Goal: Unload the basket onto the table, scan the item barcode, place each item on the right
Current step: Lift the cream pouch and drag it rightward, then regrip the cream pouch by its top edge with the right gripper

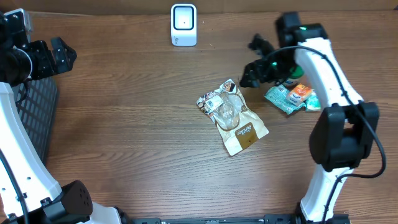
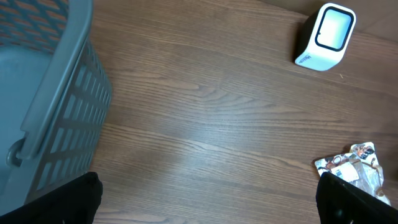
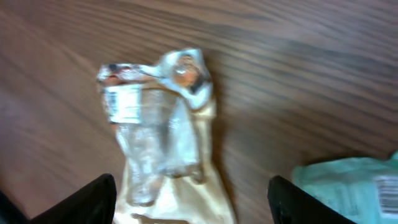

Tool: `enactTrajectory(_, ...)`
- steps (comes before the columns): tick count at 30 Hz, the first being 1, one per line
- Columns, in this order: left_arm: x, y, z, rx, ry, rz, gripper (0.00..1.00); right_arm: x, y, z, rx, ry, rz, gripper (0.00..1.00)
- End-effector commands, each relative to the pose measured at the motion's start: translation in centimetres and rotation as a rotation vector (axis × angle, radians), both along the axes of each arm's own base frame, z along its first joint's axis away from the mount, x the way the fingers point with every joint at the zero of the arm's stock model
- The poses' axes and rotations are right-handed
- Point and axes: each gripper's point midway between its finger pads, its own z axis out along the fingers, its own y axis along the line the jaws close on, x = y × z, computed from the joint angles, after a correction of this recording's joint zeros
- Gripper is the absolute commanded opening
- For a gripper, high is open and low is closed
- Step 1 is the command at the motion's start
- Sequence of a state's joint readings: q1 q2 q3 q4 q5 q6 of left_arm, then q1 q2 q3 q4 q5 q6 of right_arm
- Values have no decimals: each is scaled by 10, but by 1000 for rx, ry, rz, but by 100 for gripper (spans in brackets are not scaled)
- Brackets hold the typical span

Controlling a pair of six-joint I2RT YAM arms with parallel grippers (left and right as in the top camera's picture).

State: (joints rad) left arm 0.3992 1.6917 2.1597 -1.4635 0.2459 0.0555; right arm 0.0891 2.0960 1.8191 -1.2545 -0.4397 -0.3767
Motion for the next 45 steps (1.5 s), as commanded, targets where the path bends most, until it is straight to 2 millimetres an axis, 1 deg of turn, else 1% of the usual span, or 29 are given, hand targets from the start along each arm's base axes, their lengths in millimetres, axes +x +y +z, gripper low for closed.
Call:
enactTrajectory(1,2,-2,0,9,1,-15,100,-11,-9,-20,48,26,10,75)
enactTrajectory(5,2,-2,0,8,0,-15,100,-23,-17,-48,78,66,-19,72)
enactTrajectory(9,2,-2,0,9,1,-15,100,-34,-12,-73,120,73,-19,70)
enactTrajectory(12,2,-2,0,9,1,-15,100,-43,-3,-86,156,77,-8,69)
enactTrajectory(15,2,-2,0,8,0,-15,99,-51,4,-96,178,82,4,69)
enactTrajectory(19,2,-2,0,8,0,-15,100,-60,17,-101,212,92,26,69)
enactTrajectory(25,2,-2,0,8,0,-15,100,-82,42,-114,212,111,98,64)
enactTrajectory(32,2,-2,0,9,1,-15,100,-94,59,-124,210,106,143,47)
enactTrajectory(35,2,-2,0,9,1,-15,100,-96,61,-124,209,108,151,40)
enactTrajectory(37,2,-2,0,9,1,-15,100,-96,61,-124,208,114,141,34)
enactTrajectory(38,2,-2,0,9,1,-15,100,-95,61,-124,208,119,131,27)
enactTrajectory(39,2,-2,0,8,0,-15,100,-95,61,-124,208,130,108,12)
enactTrajectory(40,2,-2,0,9,1,-15,100,-95,61,-124,208,139,95,4)
enactTrajectory(43,2,-2,0,8,0,-15,100,-93,60,-120,204,185,31,4)
enactTrajectory(45,2,-2,0,9,1,-15,100,-90,60,-113,202,215,-8,4)
